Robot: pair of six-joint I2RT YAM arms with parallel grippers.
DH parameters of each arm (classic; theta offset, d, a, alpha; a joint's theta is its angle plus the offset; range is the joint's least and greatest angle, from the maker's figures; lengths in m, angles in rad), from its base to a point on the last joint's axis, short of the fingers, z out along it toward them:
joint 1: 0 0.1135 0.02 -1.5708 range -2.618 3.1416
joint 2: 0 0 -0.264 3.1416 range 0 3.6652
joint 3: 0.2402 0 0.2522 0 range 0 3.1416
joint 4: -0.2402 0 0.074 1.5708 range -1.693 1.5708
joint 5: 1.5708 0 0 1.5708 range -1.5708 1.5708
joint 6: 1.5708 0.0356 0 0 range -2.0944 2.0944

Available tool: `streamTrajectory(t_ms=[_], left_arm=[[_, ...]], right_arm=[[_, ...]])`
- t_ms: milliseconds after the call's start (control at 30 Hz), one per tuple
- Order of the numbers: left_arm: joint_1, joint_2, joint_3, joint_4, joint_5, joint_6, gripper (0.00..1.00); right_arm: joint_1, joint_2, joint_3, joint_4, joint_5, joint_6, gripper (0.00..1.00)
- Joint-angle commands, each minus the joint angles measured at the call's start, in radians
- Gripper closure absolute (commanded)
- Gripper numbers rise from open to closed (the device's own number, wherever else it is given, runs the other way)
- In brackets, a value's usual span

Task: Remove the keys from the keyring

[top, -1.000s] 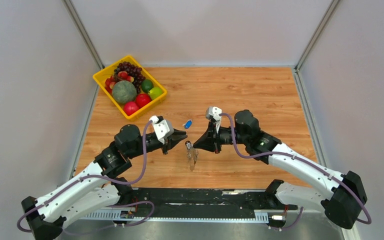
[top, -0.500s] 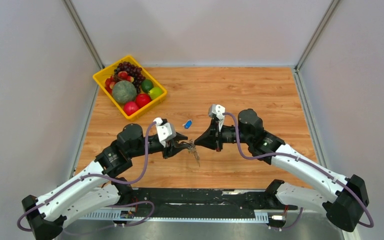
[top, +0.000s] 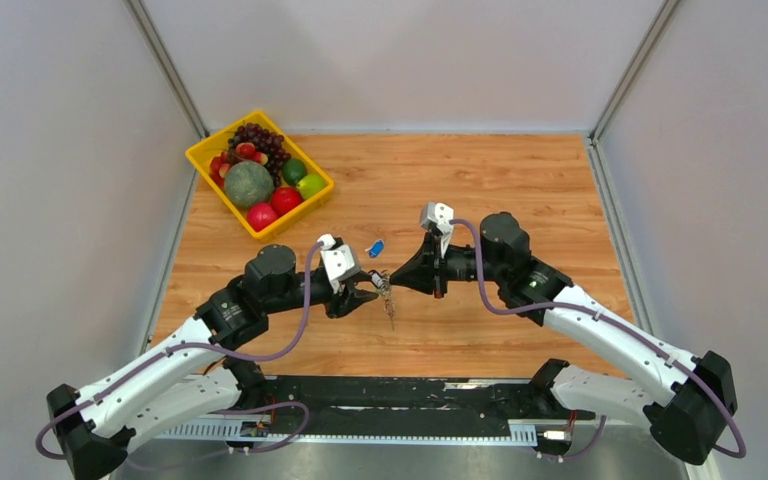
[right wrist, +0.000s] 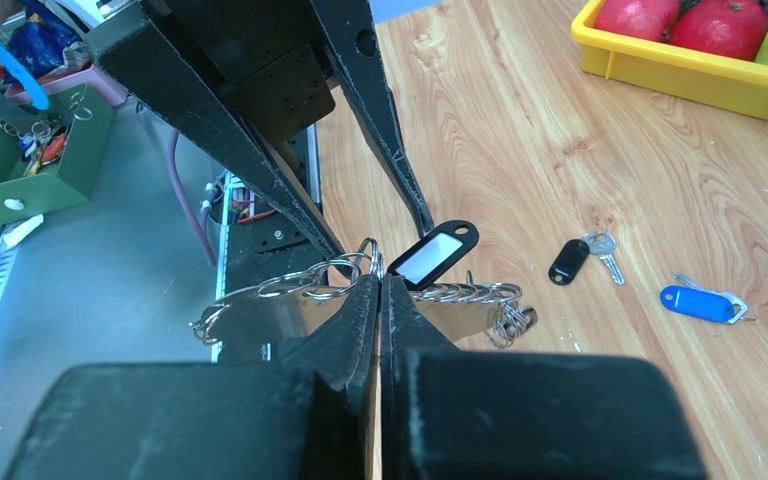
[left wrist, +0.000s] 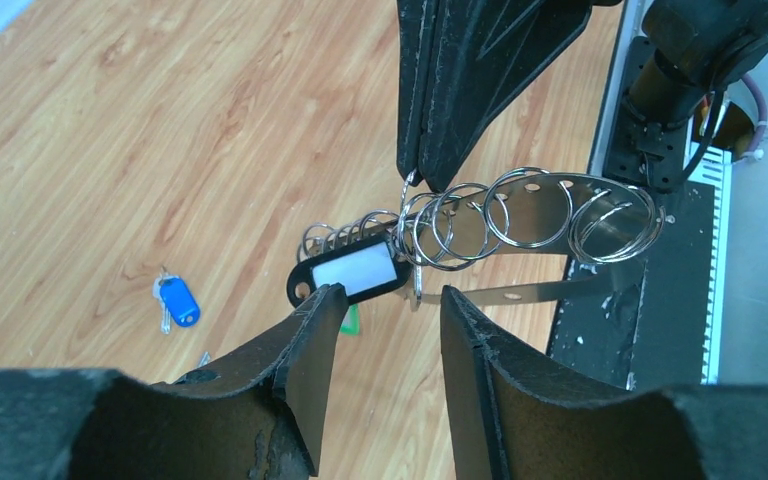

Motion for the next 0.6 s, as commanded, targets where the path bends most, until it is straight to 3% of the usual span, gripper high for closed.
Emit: streamTrajectory(t_ms=[0, 267, 567], left_arm=[[-0.002, -0.002, 0.04, 0.016, 0.016, -0.009, 0.49], [-0.002, 0.025, 0.038, 0.027, 0.024, 0.023, 0.5], [-0.002, 0.062, 0.013, 0.23, 0.045, -0.14, 0.47]], right_arm=[[-0.014, -0.01, 0.049, 0.048, -0.046, -0.003, 1.0], [-0.033, -0.017, 0.062, 0.05, -0.102, 0.014, 1.0], [-0.04, -0.007, 0.059, 0.068, -0.108, 0.029, 1.0]])
